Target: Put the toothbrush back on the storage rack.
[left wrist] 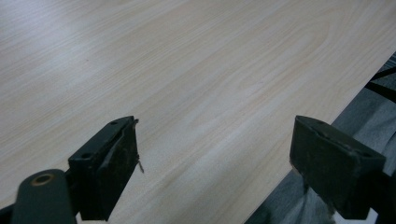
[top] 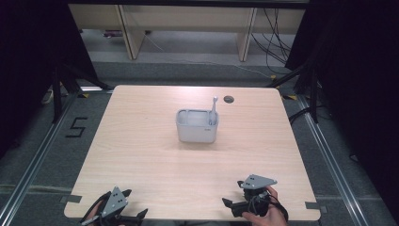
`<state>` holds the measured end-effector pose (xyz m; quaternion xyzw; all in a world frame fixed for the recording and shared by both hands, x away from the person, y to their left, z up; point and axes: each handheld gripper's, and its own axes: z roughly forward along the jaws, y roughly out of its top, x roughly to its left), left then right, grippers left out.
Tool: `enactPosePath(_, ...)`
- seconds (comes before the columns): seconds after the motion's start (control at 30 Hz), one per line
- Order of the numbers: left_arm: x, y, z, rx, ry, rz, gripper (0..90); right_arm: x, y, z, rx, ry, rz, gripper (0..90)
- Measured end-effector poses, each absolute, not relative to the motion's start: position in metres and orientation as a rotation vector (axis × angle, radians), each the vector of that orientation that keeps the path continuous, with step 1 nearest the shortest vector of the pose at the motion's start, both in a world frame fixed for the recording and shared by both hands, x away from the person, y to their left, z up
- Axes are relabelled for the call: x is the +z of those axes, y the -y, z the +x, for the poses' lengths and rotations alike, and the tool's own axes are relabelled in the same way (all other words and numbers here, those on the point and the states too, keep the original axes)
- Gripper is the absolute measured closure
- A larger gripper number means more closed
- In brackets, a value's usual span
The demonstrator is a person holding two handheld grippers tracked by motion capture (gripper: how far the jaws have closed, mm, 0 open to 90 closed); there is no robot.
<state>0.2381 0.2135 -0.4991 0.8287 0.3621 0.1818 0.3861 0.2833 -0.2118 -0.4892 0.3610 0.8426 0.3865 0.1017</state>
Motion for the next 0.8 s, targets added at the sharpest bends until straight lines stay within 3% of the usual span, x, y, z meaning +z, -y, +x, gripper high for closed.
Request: enactPosePath(0.8, -0.4991, -0.2134, 0.2378, 0.464, -0.923, 2.109, 14.7, -0.4933, 0.2165, 0.2794, 1.093, -2.509, 1.079, 16.7)
